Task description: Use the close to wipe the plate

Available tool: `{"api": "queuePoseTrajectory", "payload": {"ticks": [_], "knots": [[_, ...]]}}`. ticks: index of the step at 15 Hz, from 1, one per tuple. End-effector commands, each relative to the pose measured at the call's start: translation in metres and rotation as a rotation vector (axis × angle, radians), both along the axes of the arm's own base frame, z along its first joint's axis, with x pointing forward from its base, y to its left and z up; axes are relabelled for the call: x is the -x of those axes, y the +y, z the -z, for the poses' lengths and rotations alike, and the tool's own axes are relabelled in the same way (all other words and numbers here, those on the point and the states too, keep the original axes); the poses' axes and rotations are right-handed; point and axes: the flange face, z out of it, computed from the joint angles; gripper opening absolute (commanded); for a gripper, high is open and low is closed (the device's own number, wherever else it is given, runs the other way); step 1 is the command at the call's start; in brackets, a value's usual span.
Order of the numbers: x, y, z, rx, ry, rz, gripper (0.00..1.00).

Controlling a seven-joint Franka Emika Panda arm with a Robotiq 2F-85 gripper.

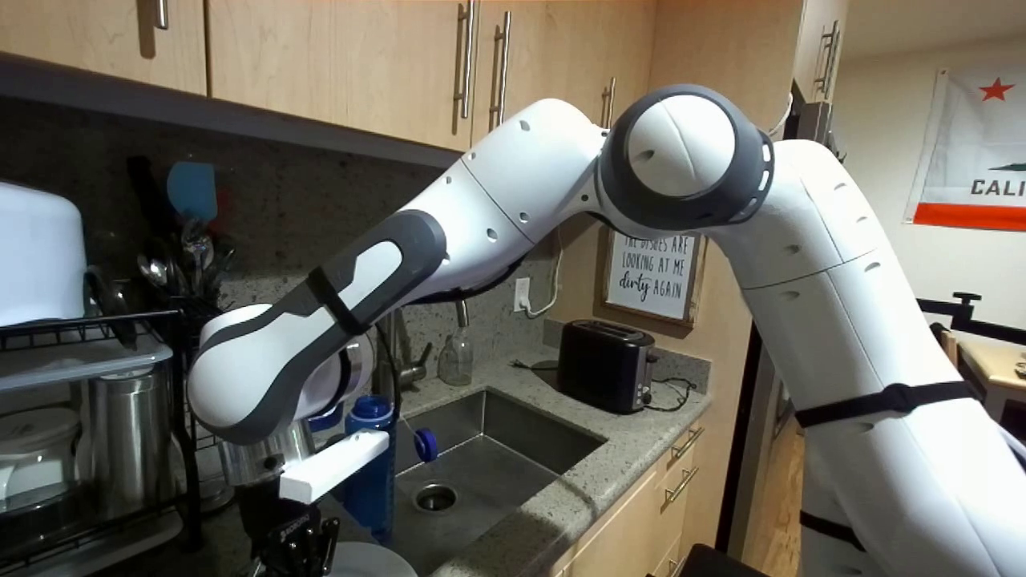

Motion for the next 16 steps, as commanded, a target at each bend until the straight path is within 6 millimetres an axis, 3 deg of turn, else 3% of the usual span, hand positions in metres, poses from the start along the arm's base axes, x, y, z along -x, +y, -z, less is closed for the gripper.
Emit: {"api": "queuePoseTrajectory", "payload": {"ticks": [1, 16], "knots": [[0.005, -0.019, 0.013, -0.004, 0.023, 0.009, 0.01], [0.016, -0.059, 0.021, 0.006, 0.047, 0.080, 0.01]]}}
